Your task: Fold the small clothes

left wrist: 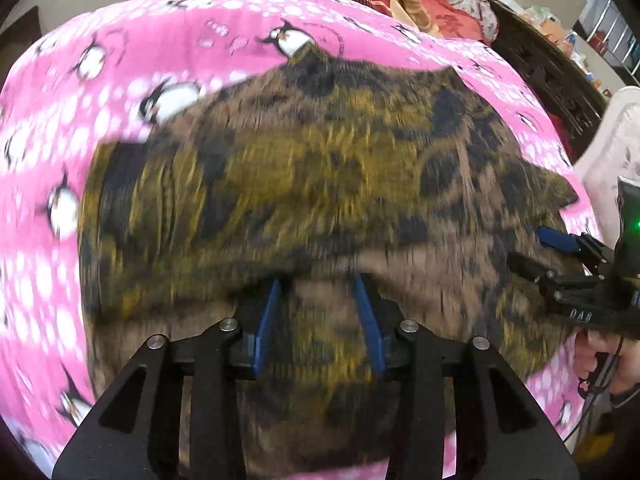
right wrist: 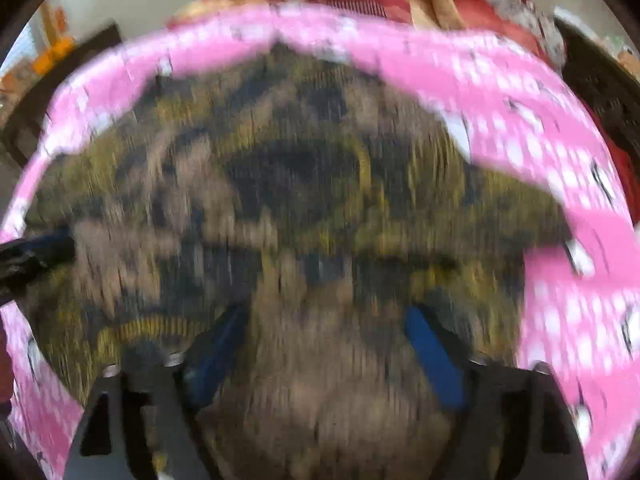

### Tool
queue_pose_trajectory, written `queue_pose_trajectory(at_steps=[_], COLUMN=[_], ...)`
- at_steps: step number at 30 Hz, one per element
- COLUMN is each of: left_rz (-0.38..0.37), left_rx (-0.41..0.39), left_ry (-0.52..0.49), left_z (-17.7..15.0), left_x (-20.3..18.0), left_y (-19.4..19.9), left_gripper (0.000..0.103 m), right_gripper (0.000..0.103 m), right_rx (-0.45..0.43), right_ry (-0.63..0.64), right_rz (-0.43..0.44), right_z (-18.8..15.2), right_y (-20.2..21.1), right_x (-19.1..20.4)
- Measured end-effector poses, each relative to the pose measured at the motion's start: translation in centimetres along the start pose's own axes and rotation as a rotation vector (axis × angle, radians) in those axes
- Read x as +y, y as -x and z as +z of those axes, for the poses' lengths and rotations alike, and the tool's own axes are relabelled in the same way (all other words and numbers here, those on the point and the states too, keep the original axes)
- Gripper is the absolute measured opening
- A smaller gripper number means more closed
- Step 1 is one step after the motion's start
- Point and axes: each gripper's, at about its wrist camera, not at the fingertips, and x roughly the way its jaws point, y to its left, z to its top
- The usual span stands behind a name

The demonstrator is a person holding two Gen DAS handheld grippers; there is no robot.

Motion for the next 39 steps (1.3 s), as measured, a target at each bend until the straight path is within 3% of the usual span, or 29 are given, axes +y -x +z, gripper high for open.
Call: queue_pose_trajectory(at_steps=[2,4,6,7,8,10,11,12,14,18,19,20,21,24,39], left_rz=[-0.004,0.003,0.01,0.049,0.1,0.143,0.14,0.143,0.146,0.21,0.207,0.198,0.195,0.169,0.264], left_rx=[0.003,-0.006,-0.075,-0.134,-0.195,-0.304,-0.34,-0.371,-0.385,-0.27,-0.27,-0.327,-0.349,-0.299,-0.256], left_ry=[0.016,0.069,0.13,0.148,0.165,0.238,0.271,0.297,0.302,0.192,0.173,0.174,0.196,0.239,0.204], left_z=[2.6,5.8,8.8,10.0,10.8,11.4,11.1,10.5,8.6,3.8,2.9,2.5,2.3,2.8,3.7], left_x=[0.5,2.0,3.7,4.4,4.9,6.2,6.5,6.8,6.2,5.2,5.0,4.9,5.2,6.4,5.3], left_y=[-0.9,-1.6,-1.0,-0.1,0.9,3.1,3.7,4.0,3.3,-2.2,-2.3,-1.2,-1.0,-1.6,-2.7], left_gripper=[0.041,0.04,0.04,0.04,0.041,0.042,0.052,0.06,0.061,0.061,0.061,0.066,0.068,0.068,0.072], right_gripper=[0.096,0.096,0.085,0.073,0.073,0.077,0.081,0.083,0.085,0.085,0.085,0.081,0.081,0.083,0.094], right_rx=[0.016,0.03,0.003,-0.068,-0.137,-0.308,-0.372,-0.425,-0.489,-0.404,-0.331,-0.242,-0.224,-0.226,-0.2], right_ry=[0.027,0.011,-0.022,-0.043,-0.06,-0.117,-0.151,-0.181,-0.242,-0.22,-0.182,-0.199,-0.217,-0.266,-0.262], right_rz=[-0.009,-0.005,0.015,0.003,-0.013,-0.019,-0.01,-0.008,-0.028,-0.036,-0.065,-0.059,-0.041,-0.021,0.021], right_z=[1.9,4.5,6.9,8.4,9.5,10.6,10.7,10.7,9.3,6.5,5.5,5.5,5.7,5.9,6.4], right_y=[-1.0,-1.7,-1.5,-0.4,0.9,4.1,5.6,6.4,6.9,1.6,-0.8,-2.2,-2.5,-2.4,-3.4], right_x=[-0.1,-0.9,-2.0,-3.0,-3.6,-5.0,-5.5,-6.0,-5.7,-3.5,-3.4,-3.8,-4.2,-5.2,-5.4])
